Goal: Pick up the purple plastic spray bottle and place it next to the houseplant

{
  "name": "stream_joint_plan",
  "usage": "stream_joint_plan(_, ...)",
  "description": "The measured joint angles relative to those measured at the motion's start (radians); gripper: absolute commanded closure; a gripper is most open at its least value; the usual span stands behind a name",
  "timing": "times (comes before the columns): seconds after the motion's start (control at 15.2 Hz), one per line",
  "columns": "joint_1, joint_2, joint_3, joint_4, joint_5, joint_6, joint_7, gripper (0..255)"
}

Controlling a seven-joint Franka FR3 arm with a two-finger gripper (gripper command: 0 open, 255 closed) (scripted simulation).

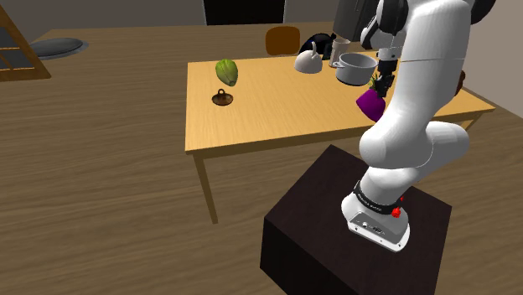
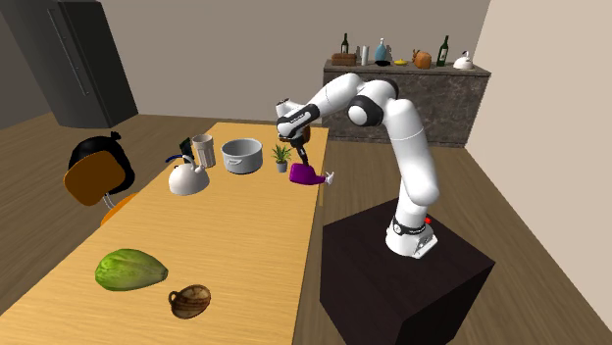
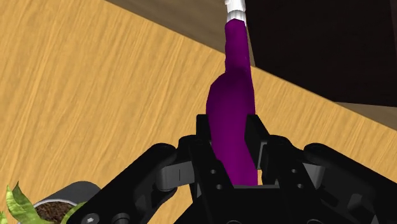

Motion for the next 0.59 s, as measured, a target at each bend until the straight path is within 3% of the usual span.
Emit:
stream_joint_plan(0.4, -0.002, 0.007, 0.0, -0.006, 0.0, -0.003, -0.001, 0)
stream_joint_plan(0.59, 0.008, -0.011, -0.002, 0.042, -0.007, -0.068, 0.008, 0)
